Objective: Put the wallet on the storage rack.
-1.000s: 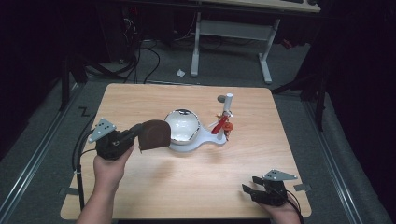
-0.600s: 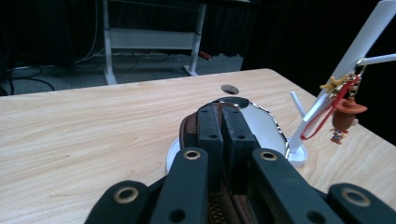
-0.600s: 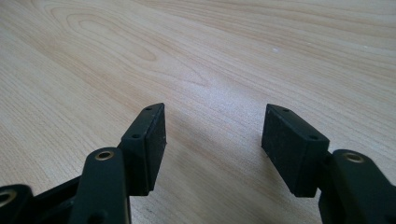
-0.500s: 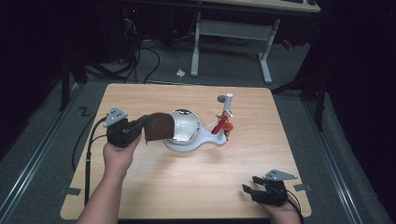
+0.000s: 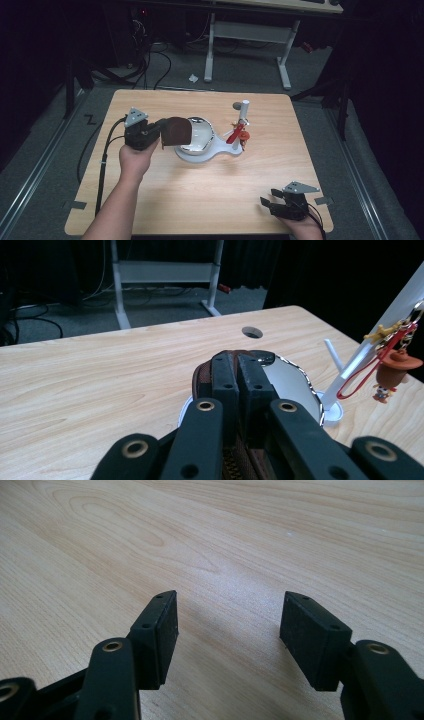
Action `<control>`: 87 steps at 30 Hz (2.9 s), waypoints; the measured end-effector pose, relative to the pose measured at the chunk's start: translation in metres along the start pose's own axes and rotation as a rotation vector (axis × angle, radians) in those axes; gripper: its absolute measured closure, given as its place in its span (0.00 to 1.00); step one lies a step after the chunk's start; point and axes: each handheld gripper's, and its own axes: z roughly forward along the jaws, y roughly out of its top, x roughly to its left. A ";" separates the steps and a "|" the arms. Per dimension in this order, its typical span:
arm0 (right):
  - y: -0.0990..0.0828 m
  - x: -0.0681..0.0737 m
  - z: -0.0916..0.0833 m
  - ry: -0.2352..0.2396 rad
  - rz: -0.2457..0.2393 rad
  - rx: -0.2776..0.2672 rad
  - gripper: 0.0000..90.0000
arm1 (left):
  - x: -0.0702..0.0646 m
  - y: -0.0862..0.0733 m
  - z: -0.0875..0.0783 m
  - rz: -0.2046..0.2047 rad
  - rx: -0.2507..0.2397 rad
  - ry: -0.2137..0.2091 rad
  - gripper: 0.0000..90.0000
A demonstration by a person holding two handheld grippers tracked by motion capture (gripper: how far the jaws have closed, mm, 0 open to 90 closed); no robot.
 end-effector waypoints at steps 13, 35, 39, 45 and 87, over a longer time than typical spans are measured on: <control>0.000 0.000 0.000 0.003 -0.002 0.000 0.45 | -0.008 0.002 0.024 0.034 0.075 0.047 0.97; 0.000 0.001 0.000 0.009 -0.012 0.006 0.45 | -0.032 -0.005 0.057 0.063 0.120 0.111 0.95; 0.000 0.001 0.001 0.009 -0.010 0.010 0.45 | -0.034 -0.005 0.060 0.057 0.113 0.107 0.95; 0.000 0.002 0.001 0.011 -0.009 0.012 0.45 | -0.035 -0.005 0.061 0.054 0.099 0.096 0.93; 0.000 0.002 0.002 0.012 -0.015 0.005 0.44 | -0.026 -0.011 0.008 0.069 0.081 -0.007 0.33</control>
